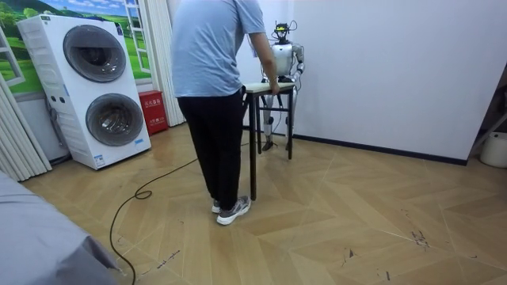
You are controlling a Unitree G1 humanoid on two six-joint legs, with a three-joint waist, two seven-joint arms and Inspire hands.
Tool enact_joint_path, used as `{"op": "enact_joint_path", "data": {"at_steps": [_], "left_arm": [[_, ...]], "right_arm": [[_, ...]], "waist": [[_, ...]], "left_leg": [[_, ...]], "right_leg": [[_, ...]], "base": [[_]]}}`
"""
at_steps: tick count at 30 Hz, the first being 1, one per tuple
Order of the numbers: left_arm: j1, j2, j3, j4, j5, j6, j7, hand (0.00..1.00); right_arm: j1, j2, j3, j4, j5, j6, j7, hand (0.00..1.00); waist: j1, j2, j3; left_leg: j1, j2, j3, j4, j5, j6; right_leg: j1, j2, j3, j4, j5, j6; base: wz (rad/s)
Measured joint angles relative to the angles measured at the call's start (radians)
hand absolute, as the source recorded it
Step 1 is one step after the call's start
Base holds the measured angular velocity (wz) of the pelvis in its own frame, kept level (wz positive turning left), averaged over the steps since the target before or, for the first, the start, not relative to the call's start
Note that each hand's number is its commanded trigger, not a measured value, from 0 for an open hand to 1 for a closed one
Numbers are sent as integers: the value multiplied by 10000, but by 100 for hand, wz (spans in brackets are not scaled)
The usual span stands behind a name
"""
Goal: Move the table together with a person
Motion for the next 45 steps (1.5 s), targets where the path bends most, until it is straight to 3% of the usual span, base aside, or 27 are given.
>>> {"op": "enact_joint_path", "data": {"at_steps": [5,12,18,25,30,32,36,38,40,43,45], "left_arm": [[2,-37,71,-59,319,2,5,100],[2,-101,187,-60,355,3,-81,100],[2,-219,240,-66,312,2,-116,100],[2,-256,292,-220,307,2,-141,100],[3,-204,358,-288,319,2,-142,100],[3,-139,402,-365,321,-8,-142,100],[5,-111,381,-392,319,-7,-146,100],[70,-134,381,-392,309,-7,-150,100],[145,-189,382,-392,302,-7,-159,100],[183,-152,334,-389,190,-4,-176,100],[185,-120,248,-367,98,3,-175,100]], "right_arm": [[10,64,-2,0,-18,-5,-1,100],[-129,150,-44,0,-141,-7,-8,100],[-352,63,-36,-1,-206,-11,-2,100],[-532,-54,-21,-11,-144,-16,5,100],[-543,-42,33,-19,-80,-24,9,100],[-567,-31,191,-19,-84,-221,46,100],[-569,-67,378,-17,62,-386,133,100],[-535,-77,349,-3,62,-376,141,100],[-498,-95,347,-3,52,-375,167,100],[-478,-149,360,-3,27,-370,176,100],[-476,-279,353,-4,73,-362,177,100]], "waist": [[98,-29,2],[145,33,40],[197,137,26],[571,170,16],[614,355,28],[646,370,21],[915,368,20],[854,369,20],[862,369,21],[805,365,20],[580,371,21]], "left_leg": [[204,224,4,-227,58,-105],[339,292,-43,-375,87,-147],[191,297,-401,-485,103,-171],[182,295,-793,-477,137,-195],[162,262,-1211,-483,146,-209],[94,208,-1408,-484,179,-238],[49,196,-1506,-513,268,-309],[43,150,-1907,-511,273,-316],[-29,152,-2040,-490,332,-399],[-149,176,-1902,-461,440,-444],[-288,238,-996,-460,610,-412]], "right_leg": [[422,327,-63,-835,295,-102],[657,428,-133,-1200,411,-120],[715,431,-353,-1348,411,-118],[879,425,-614,-1514,411,-118],[1160,412,-753,-1694,385,-78],[1177,370,-721,-1690,285,52],[1203,363,-722,-1691,248,46],[1391,351,-834,-1691,139,47],[1493,351,-913,-1694,121,38],[1735,278,-1559,-1697,14,42],[1921,153,-2006,-1700,-71,37]], "base": [[-5],[2],[17],[18],[27],[29],[20],[46],[51],[68],[99]]}}
